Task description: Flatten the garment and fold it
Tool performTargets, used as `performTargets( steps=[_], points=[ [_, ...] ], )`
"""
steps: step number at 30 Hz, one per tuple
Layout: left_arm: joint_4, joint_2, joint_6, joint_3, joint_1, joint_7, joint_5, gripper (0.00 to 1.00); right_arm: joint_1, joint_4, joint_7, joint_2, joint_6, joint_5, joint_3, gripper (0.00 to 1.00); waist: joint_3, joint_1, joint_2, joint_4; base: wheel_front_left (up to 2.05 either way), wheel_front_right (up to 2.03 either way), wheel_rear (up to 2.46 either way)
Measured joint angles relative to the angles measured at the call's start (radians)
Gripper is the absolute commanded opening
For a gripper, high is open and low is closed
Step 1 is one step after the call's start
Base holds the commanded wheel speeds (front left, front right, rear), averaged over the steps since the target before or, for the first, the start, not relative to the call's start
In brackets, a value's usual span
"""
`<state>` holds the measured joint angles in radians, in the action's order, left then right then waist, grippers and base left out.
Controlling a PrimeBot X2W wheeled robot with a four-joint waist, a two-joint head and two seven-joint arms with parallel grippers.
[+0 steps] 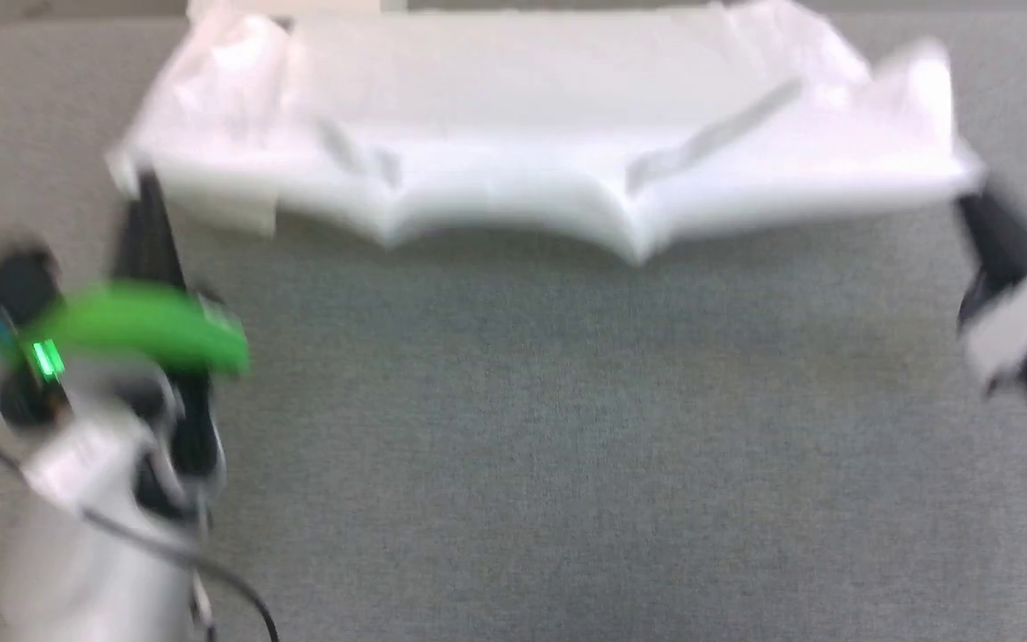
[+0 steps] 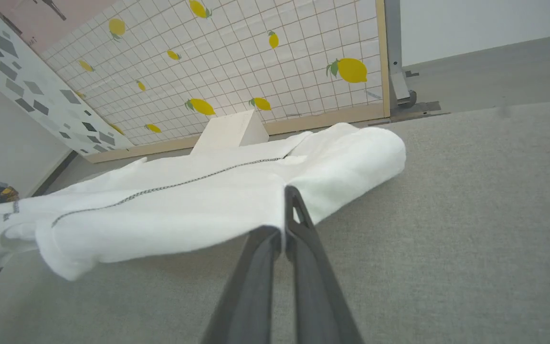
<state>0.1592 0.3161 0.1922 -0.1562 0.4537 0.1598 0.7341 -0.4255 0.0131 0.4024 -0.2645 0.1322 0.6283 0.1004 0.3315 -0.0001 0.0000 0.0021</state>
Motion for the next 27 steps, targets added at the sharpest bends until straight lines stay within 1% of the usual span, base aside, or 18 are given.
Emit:
performTargets(
  steps=[3,5,9,12,19,22,25,27],
  points=[
    [-0.028,-0.027,0.021,0.003,-0.17,0.001,0.033,0.0,0.175,-0.032,-0.003,0.056,0.0,0.0,0.034,0.0,-0.058,-0.0001,0.0,0.006,0.0,0.0,0.0],
    [-0.041,-0.04,0.036,-0.002,-0.264,0.0,0.044,0.0,0.272,-0.041,-0.002,0.083,0.0,-0.01,0.052,0.0,-0.097,-0.0001,0.0,0.011,0.0,0.0,0.0],
    [-0.042,-0.052,0.061,-0.004,-0.403,-0.012,0.059,0.0,0.389,-0.053,-0.015,0.1,0.0,-0.049,0.069,0.0,-0.162,0.0,0.0,0.018,0.0,0.0,0.0],
    [-0.036,-0.051,0.079,-0.012,-0.488,-0.046,0.07,0.0,0.463,-0.063,-0.002,0.111,0.0,-0.091,0.07,0.0,-0.207,-0.0001,0.0,0.023,0.0,0.0,0.0],
    [-0.029,-0.039,0.116,-0.056,-0.567,-0.177,0.101,0.0,0.572,-0.09,0.103,0.112,0.0,-0.134,0.061,0.0,-0.256,-0.0001,0.0,0.032,0.0,0.0,0.0],
    [-0.023,-0.01,0.162,-0.091,-0.586,-0.253,0.085,0.0,0.598,-0.102,0.157,0.098,0.0,-0.164,0.056,0.0,-0.256,-0.0001,0.0,0.028,0.0,0.0,0.0],
    [-0.037,0.009,0.189,-0.107,-0.59,-0.286,0.063,0.0,0.602,-0.115,0.182,0.092,0.0,-0.206,0.052,0.0,-0.25,0.0,0.0,0.022,0.0,0.0,0.0],
    [-0.042,0.013,0.197,-0.115,-0.588,-0.3,0.055,0.0,0.602,-0.114,0.196,0.09,0.0,-0.226,0.04,0.0,-0.245,0.0,0.0,0.018,0.0,0.0,0.0]
  ],
)
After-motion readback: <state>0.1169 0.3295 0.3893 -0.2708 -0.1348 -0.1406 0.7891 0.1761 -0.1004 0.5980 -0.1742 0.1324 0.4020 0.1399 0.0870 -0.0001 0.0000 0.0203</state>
